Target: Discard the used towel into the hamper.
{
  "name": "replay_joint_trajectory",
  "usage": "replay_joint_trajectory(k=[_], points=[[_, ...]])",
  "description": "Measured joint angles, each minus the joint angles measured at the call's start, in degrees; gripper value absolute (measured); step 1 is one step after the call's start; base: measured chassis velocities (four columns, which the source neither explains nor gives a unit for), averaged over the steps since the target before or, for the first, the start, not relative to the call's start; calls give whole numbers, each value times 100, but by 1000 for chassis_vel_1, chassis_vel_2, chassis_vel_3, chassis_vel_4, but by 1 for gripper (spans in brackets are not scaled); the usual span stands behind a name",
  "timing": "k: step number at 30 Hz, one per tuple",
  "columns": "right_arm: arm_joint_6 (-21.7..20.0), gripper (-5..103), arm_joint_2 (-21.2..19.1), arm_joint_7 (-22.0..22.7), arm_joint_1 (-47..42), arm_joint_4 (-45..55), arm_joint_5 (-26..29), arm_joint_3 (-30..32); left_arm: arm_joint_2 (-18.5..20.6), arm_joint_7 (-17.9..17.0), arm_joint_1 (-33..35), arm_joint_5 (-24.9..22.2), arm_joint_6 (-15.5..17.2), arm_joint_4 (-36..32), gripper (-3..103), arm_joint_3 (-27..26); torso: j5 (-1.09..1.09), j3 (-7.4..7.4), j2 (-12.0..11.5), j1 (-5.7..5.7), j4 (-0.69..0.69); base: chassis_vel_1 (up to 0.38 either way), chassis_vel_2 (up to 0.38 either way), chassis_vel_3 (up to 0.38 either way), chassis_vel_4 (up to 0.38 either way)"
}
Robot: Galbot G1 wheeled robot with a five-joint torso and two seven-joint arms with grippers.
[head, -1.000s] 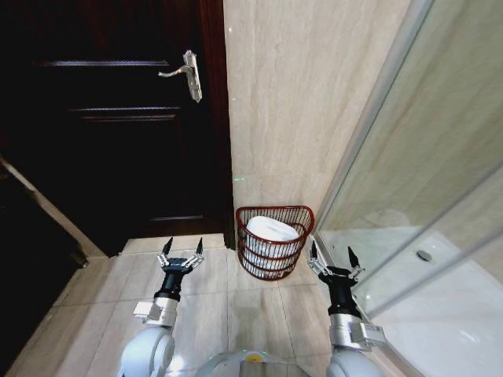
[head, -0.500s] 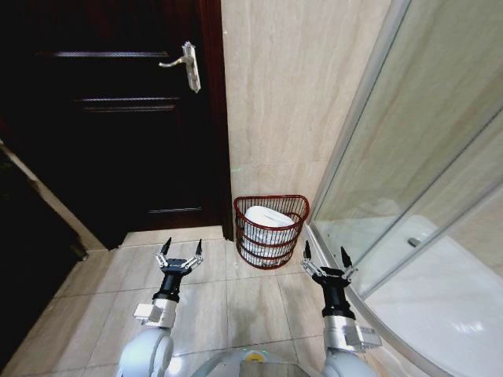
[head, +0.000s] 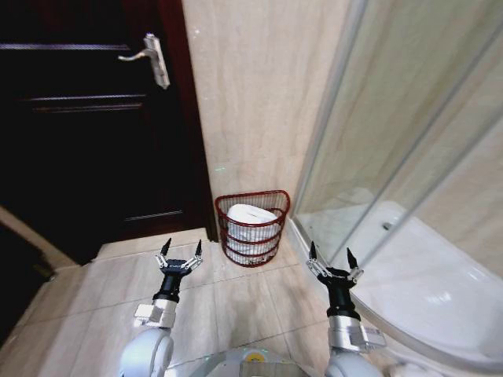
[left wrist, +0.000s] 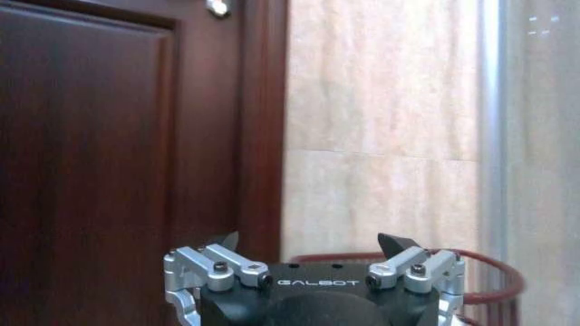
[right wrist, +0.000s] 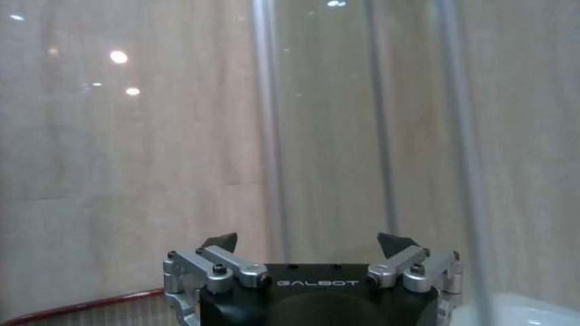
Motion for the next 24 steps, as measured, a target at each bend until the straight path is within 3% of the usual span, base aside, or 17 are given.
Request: replay_joint_trajectory(k=[18,24], points=[[-22,100,88,55,-16,-9,-96,-63,8,8,-59,-8,-108,124,100,3,0,-312,-318,-3,0,-125,-120,-117,-124],[-42,100,92,57,-16,-9,-114,-59,4,-5,-103,-69,-203,161,100,3,0,-331,-336,-3,-1,-88,-100,-104,-98]])
